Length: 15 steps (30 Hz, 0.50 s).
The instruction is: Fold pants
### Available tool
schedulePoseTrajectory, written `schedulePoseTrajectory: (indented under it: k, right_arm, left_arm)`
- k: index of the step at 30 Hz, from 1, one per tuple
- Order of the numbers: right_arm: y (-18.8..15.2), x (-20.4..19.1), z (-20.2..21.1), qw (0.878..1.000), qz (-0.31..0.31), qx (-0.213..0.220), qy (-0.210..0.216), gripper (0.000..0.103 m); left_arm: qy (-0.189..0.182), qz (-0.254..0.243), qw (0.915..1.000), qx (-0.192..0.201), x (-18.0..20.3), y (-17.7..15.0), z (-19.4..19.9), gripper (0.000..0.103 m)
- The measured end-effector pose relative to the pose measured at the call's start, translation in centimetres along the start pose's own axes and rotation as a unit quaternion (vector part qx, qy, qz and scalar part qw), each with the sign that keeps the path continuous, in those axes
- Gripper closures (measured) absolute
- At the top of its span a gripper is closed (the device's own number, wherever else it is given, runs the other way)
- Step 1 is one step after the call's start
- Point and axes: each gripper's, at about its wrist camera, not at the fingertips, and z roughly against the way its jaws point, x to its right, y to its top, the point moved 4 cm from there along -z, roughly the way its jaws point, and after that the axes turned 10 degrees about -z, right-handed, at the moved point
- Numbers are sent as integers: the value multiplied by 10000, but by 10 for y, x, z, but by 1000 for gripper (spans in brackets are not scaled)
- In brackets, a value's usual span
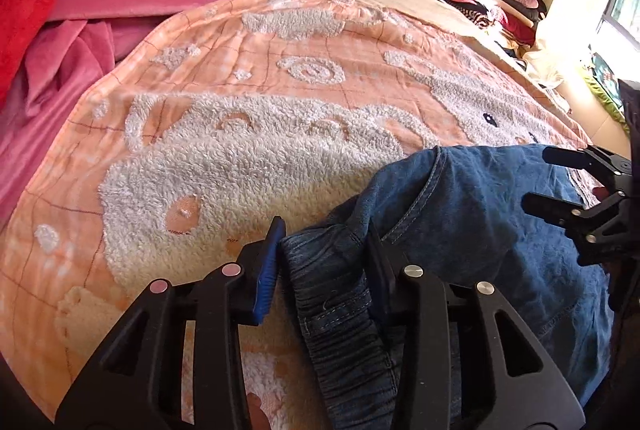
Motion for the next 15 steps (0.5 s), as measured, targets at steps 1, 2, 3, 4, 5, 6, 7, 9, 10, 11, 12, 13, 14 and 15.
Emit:
schedulePoseTrajectory:
  k: [1,2,3,4,5,6,7,9,10,11,12,13,14,15]
  right_arm:
    - [2,0,-1,10000,83,5,7,4]
    - [5,0,-1,9999,141,14,17,4]
    - [7,0,-1,9998,196,16,27,4]
    - [9,0,-1,9997,234,38,59,4]
    - [12,0,0,9995,297,79,110,4]
    - [14,-2,2,9989,393,155,176,4]
    - [16,-4,3,9984,480,184,224,4]
    - [20,-8,4,9973,659,188,246,4]
    - [21,-12,3,9965,784,150,251,5]
    - [22,-15,1,9955,914,105,217,5]
    - [23,-18,-1,9942,1061,74,157,5]
    - [24,-22,-4,9924,1220,6,160,8]
    - [23,-26,-6,9910,1321,-51,207,12]
    - [21,-30,-7,9896,1410,-90,256,31]
  left_arm:
    - [14,-52,9999,103,2,1,8,72]
    - [45,-123,9997,188,5,2,14,72]
    - [69,-211,9994,273,9,2,22,72]
    - [47,-280,9990,337,12,2,29,72]
    - [15,-333,9986,402,16,2,35,72]
    - [16,-384,9983,445,19,1,41,72]
    - [44,-444,9979,466,22,0,45,72]
    - [74,-559,9971,512,27,-2,54,72]
    - [65,-586,9968,534,29,-2,57,72]
    - [38,-615,9966,552,31,-3,60,72]
    - [34,-635,9965,544,33,-4,61,72]
    - [50,-646,9965,535,35,-5,62,72]
    - [67,-662,9964,532,37,-6,63,72]
    - [87,-690,9962,526,38,-7,63,72]
